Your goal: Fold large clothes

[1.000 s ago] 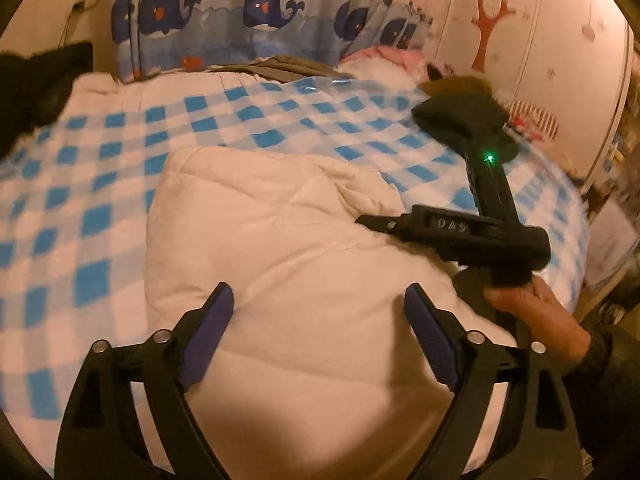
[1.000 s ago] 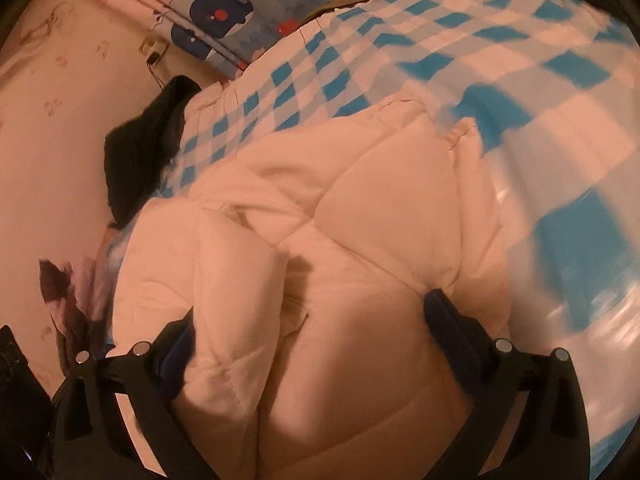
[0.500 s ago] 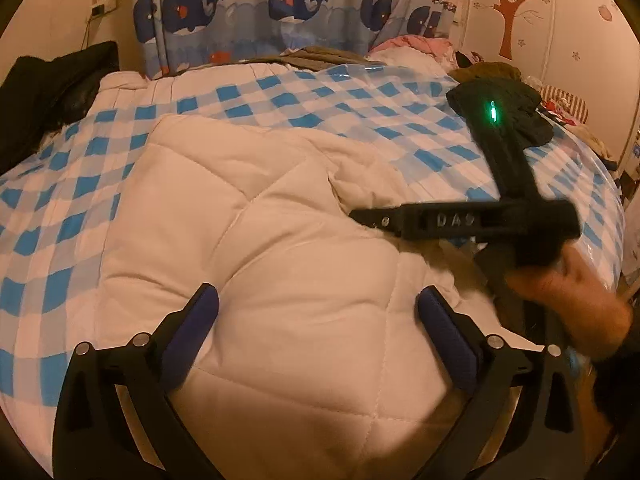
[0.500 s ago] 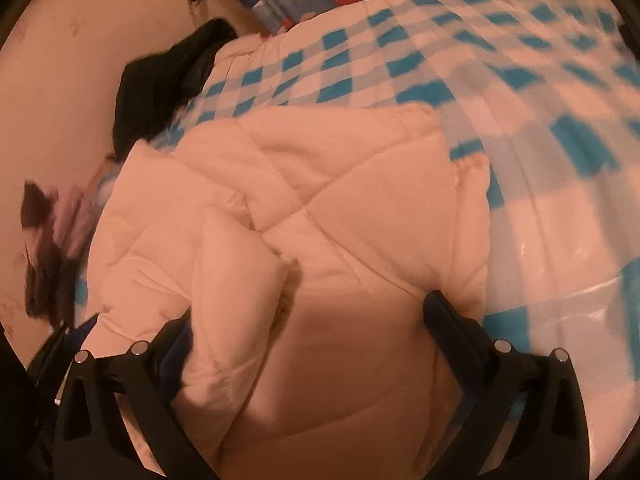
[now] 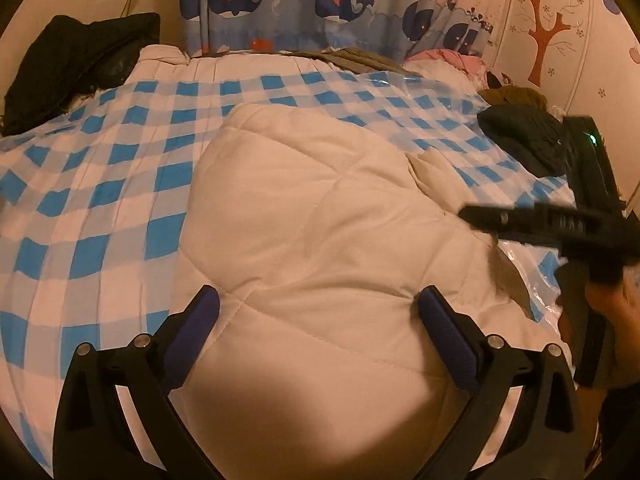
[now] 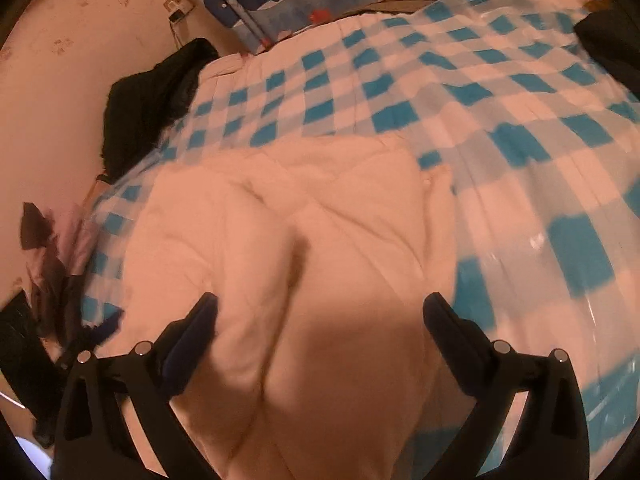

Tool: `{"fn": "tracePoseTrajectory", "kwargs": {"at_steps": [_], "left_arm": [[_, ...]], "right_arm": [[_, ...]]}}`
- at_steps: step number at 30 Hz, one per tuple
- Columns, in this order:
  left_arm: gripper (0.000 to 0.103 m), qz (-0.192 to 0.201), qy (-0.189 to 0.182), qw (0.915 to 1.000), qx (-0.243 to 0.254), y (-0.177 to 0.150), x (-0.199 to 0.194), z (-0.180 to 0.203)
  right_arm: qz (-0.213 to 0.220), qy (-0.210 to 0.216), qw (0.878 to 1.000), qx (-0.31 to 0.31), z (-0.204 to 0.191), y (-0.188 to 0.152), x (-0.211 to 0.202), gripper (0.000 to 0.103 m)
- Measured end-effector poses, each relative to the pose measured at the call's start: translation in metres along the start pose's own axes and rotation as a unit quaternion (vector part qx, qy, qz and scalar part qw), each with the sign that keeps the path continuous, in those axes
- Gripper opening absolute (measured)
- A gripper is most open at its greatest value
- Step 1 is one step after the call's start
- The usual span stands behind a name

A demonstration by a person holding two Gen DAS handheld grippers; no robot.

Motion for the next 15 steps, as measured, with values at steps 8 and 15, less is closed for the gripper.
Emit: {"fn": "tracePoseTrajectory", "kwargs": {"at_steps": [8,15], "left_arm": [[0.095,0.008,0.04,0.9988,-0.028,-0.001,0.003,0.001],[0.095,0.015,0.035,0.9989,-0.028,-0.004,-0.002,0.002]], "right_arm": [[-0.062,0.03,0.997,0.024,0.012,0.014,0.062,0.098],[0.007,0.035,0.999,-0.015,-0.01,-0.009,-0.028,0.098]]}}
Point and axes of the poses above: each gripper's, at about its wrist camera, not at the fingertips, and x roughly the way its jaws point, z to its right, y to its top, the point moved 3 cm from there along x, roughly the way its jaws point, and after that the axes turned 7 degrees about z, right-handed, at the moved point
